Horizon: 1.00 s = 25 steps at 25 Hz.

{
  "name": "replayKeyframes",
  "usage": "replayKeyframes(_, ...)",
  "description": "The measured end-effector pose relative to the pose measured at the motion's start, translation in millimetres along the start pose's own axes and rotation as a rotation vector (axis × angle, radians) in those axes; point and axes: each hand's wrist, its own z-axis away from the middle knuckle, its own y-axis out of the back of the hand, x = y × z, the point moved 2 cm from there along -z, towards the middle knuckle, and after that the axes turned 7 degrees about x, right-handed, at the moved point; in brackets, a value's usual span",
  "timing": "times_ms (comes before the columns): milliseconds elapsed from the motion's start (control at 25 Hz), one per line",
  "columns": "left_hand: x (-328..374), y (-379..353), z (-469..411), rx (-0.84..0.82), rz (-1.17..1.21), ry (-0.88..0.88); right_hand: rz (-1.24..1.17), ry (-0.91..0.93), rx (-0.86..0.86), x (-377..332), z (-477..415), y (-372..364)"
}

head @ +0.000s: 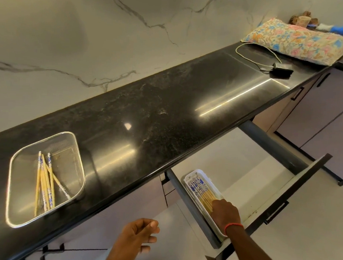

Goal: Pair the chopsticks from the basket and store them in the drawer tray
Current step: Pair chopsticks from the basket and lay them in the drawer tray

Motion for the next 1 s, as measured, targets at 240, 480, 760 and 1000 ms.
replayKeyframes(240, 22, 45, -5, 0.107, 0.012, -0.120, -0.075, -0.004, 0.147, -38, -10, 46)
replayKeyframes(480, 62, 90, -3, 0.170, 0.019, -0.327, -0.233, 0.120, 0.285, -112, -22, 103)
replayKeyframes(760, 85, 139, -6, 0.175, 0.081, -0.373, -0.416, 0.234, 0.408, -203, -27, 161)
replayKeyframes(1000, 96, 189, -13, 0.233, 0.189, -0.435, -0.584, 0.328, 0.410, -276, -29, 198)
